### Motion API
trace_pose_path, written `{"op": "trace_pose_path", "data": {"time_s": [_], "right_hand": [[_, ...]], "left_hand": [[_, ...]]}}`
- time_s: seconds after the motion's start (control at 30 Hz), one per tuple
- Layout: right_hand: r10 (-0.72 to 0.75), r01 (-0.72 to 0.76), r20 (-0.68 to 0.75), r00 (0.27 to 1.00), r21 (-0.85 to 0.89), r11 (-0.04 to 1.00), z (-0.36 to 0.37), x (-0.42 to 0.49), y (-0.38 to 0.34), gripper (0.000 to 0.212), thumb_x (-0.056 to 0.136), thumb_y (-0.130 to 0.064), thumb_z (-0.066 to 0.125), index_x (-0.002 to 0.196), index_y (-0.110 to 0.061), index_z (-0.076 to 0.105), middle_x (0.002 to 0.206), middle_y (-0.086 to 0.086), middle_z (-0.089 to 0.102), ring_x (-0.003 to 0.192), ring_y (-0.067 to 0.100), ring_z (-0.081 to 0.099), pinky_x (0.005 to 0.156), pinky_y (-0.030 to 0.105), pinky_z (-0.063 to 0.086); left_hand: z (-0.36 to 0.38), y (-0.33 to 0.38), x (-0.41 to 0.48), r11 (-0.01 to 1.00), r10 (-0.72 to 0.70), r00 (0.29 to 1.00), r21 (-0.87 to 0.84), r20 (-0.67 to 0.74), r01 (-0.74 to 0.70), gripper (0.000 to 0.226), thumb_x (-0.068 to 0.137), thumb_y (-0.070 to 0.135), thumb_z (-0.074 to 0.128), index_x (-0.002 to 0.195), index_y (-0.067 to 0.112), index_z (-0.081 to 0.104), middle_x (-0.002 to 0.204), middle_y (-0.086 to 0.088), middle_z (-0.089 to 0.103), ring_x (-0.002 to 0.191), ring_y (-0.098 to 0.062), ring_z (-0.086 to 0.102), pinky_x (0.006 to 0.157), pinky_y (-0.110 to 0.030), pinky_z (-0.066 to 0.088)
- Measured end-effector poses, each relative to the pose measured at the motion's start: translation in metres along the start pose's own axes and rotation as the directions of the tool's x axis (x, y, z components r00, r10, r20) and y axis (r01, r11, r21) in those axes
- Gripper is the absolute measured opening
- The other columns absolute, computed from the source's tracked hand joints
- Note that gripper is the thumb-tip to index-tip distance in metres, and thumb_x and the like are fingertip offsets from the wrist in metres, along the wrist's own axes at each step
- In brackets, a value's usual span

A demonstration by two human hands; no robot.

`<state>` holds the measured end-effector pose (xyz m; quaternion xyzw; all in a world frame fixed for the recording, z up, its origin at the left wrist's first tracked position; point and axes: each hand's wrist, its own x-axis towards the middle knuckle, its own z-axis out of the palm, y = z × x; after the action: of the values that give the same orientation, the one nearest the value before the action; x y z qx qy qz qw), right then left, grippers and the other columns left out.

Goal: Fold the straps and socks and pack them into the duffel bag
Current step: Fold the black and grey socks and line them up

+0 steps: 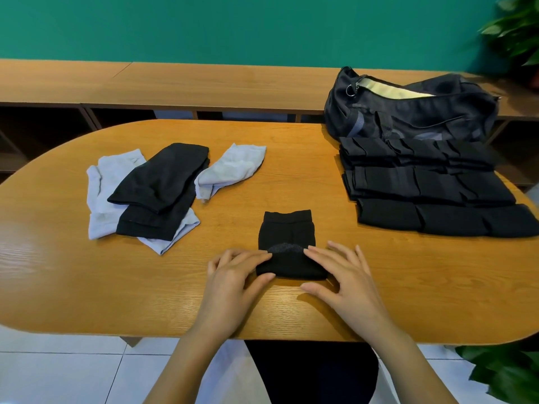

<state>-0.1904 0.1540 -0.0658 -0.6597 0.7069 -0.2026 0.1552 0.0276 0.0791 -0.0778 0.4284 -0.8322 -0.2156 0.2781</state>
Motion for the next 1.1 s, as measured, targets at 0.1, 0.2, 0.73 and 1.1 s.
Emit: {"op": "trace_pose_path", "data": {"time_s": [0.1, 0.2, 0.73, 1.1], "right_hand": [[0.037, -0.036, -0.014, 0.999, 0.041, 0.999, -0.002, -0.002, -0.003, 0.056, 0.086, -0.061, 0.055, 0.135, -0.054, 0.029, 0.135, -0.036, 0.028, 0.133, -0.011, 0.01, 0.12, 0.034, -0.004], [0.077, -0.07, -0.076, 0.994, 0.089, 0.994, -0.003, -0.002, -0.004, 0.05, 0.091, -0.033, 0.062, 0.133, -0.047, 0.04, 0.131, -0.029, 0.04, 0.13, -0.007, 0.02, 0.121, 0.037, 0.003], [0.161, -0.117, -0.227, 0.96, 0.194, 0.974, 0.001, 0.005, -0.012, 0.02, 0.093, -0.047, 0.044, 0.113, -0.041, 0.047, 0.094, -0.021, 0.062, 0.105, -0.003, 0.051, 0.12, 0.04, 0.014], [0.244, -0.199, -0.272, 0.931, 0.182, 0.963, 0.003, 0.014, -0.019, 0.037, 0.092, -0.033, 0.061, 0.124, -0.036, 0.042, 0.072, -0.012, 0.058, 0.086, -0.001, 0.055, 0.116, 0.032, 0.018]], "left_hand": [[0.0, 0.001, 0.0, 0.998, -0.031, 0.999, -0.046, -0.033, 0.03, 0.053, 0.085, 0.065, 0.039, 0.122, 0.037, 0.063, 0.113, 0.028, 0.059, 0.113, 0.005, 0.041, 0.096, -0.031, 0.026], [-0.002, 0.001, 0.0, 0.996, -0.044, 0.999, -0.073, -0.01, 0.043, 0.059, 0.078, 0.072, 0.041, 0.124, 0.039, 0.06, 0.108, 0.035, 0.053, 0.111, 0.004, 0.041, 0.095, -0.029, 0.026], [-0.002, 0.011, 0.002, 0.981, -0.168, 0.976, -0.117, -0.141, 0.152, 0.039, 0.085, 0.061, 0.038, 0.106, 0.034, 0.058, 0.076, 0.017, 0.062, 0.084, 0.002, 0.054, 0.086, -0.023, 0.027], [-0.002, 0.014, 0.016, 0.958, -0.282, 0.944, -0.007, -0.171, 0.285, 0.038, 0.091, 0.046, 0.056, 0.126, 0.032, 0.05, 0.062, 0.012, 0.059, 0.066, 0.001, 0.056, 0.083, -0.026, 0.03]]}}
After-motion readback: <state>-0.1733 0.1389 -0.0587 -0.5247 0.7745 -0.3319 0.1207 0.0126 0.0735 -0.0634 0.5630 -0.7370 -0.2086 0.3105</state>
